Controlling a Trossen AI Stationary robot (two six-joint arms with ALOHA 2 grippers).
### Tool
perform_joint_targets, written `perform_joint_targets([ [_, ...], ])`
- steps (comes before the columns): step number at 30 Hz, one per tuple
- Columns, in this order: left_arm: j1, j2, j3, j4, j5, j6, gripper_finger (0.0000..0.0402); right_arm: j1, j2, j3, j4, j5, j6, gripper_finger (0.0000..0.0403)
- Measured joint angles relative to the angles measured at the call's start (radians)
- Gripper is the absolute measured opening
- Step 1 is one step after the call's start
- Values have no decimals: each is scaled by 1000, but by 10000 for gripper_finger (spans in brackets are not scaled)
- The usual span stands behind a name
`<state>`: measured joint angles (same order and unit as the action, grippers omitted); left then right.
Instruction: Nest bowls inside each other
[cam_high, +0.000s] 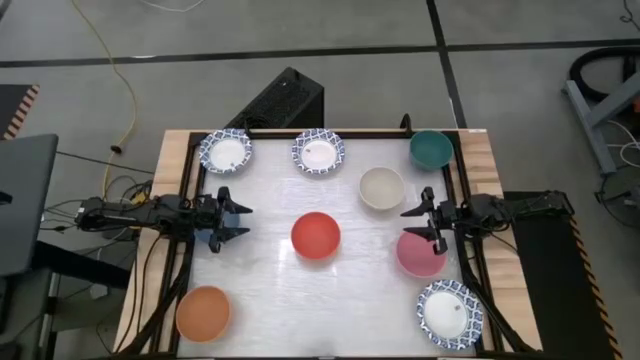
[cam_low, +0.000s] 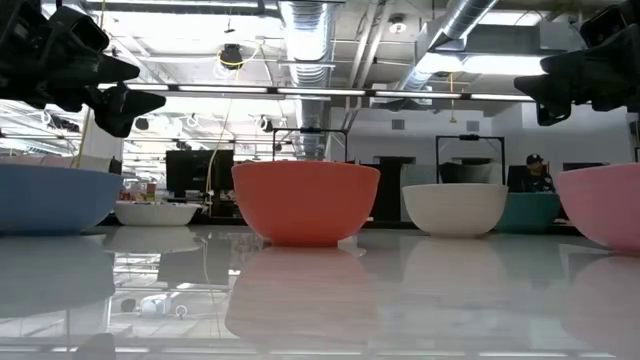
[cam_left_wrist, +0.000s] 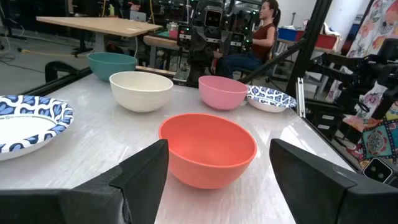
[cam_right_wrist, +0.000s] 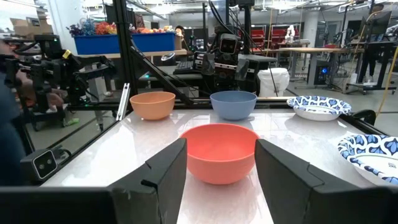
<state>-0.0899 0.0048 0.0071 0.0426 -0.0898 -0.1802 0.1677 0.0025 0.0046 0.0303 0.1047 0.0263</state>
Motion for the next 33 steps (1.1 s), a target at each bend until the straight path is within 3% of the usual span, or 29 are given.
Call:
perform_joint_targets([
  [13,0,0,0,1,0,-22,269,0,0,0,0,0,-48,210],
  [18,0,-1,0,41,-11,-306,269,0,0,0,85,2,67,210],
  [20,-1,0,0,43,-59,-388,269,0,0,0,152,3,140,210],
  [23,-1,0,0,51,-211,-465,269,0,0,0,239,3,234,210],
  [28,0,0,0,54,-444,-621,269,0,0,0,390,2,243,210],
  [33,0,0,0,52,-566,-617,269,0,0,0,514,2,238,210],
])
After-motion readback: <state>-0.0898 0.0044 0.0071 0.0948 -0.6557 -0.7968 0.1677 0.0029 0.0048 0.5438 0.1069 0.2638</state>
